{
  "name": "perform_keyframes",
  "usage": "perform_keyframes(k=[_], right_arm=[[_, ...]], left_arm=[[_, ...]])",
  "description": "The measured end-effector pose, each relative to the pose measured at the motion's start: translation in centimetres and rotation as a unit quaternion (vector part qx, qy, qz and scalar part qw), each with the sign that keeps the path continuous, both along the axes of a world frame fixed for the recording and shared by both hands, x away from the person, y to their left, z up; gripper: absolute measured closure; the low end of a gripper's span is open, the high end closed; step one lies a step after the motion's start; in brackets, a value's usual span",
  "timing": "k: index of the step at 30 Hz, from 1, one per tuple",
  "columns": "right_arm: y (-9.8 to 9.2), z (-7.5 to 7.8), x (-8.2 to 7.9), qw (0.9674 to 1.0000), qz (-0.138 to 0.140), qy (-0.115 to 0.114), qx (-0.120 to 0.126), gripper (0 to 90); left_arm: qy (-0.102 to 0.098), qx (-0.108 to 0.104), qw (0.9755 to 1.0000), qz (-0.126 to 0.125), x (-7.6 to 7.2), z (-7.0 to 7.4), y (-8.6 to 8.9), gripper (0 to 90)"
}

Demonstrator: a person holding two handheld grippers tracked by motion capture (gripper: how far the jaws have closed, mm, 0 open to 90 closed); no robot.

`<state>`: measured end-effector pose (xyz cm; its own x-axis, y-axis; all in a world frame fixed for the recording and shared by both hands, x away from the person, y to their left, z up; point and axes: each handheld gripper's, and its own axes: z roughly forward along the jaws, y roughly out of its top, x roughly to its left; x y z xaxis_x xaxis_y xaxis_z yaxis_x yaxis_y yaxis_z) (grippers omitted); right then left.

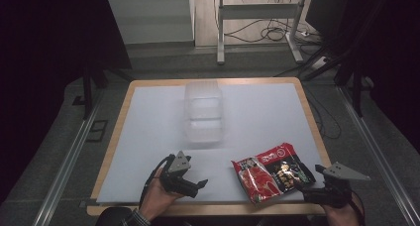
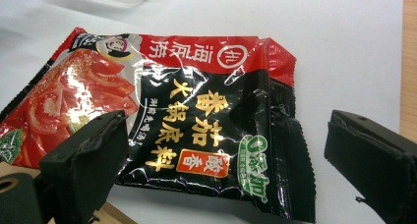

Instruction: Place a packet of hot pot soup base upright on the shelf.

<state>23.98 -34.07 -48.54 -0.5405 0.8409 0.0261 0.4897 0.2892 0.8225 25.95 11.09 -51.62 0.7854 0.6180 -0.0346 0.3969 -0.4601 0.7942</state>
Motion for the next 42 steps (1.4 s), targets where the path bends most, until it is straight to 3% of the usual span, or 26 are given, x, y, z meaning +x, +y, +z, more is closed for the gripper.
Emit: perform_keyframes(k=[10,17,22,23,24,25,27,28,33,39,42], right_arm=[[0.1,0.0,0.1,1.0,0.002,0.003,-0.002,3.4],[0.2,-0.1,0.1,1.0,0.006,0.005,-0.006,3.4],[0.2,-0.1,0.1,0.9999,0.009,0.008,-0.006,3.5],[0.2,-0.1,0.1,0.9999,0.009,0.008,-0.006,3.5],[0.2,-0.1,0.1,0.9999,0.009,0.008,-0.009,3.5],[0.2,-0.1,0.1,0.9999,0.009,0.008,-0.009,3.5],[0.3,-0.1,0.1,0.9998,0.01,0.009,-0.011,3.5],[0.3,-0.1,0.1,0.9998,0.01,0.009,-0.011,3.5],[0.3,-0.2,0.2,0.9998,0.01,0.011,-0.016,3.4],[0.0,-0.2,0.2,0.9997,0.007,0.013,-0.021,3.4],[-0.1,-0.1,0.1,0.9997,0.005,0.011,-0.023,3.4]], left_arm=[[-0.002,-0.004,0.9993,-0.037,-0.1,0.6,-1.8,17.3],[0.001,-0.031,0.9975,-0.064,0.2,1.0,-3.3,33.5],[0.0,-0.038,0.9955,-0.087,0.4,1.0,-4.7,52.7],[0.0,-0.04,0.995,-0.091,0.4,1.0,-5.0,52.7],[0.0,-0.041,0.9945,-0.097,0.4,1.0,-5.3,60.3],[0.0,-0.042,0.9941,-0.1,0.4,1.0,-5.5,60.3],[0.003,-0.045,0.9927,-0.111,0.4,0.9,-5.9,72.2],[0.005,-0.048,0.9921,-0.116,0.5,0.9,-6.2,72.2],[0.005,-0.05,0.9901,-0.131,1.0,0.6,-7.8,89.8],[0.009,-0.063,0.9881,-0.14,1.6,0.2,-9.8,89.9],[0.008,-0.054,0.9876,-0.147,1.7,0.0,-10.7,89.9]])
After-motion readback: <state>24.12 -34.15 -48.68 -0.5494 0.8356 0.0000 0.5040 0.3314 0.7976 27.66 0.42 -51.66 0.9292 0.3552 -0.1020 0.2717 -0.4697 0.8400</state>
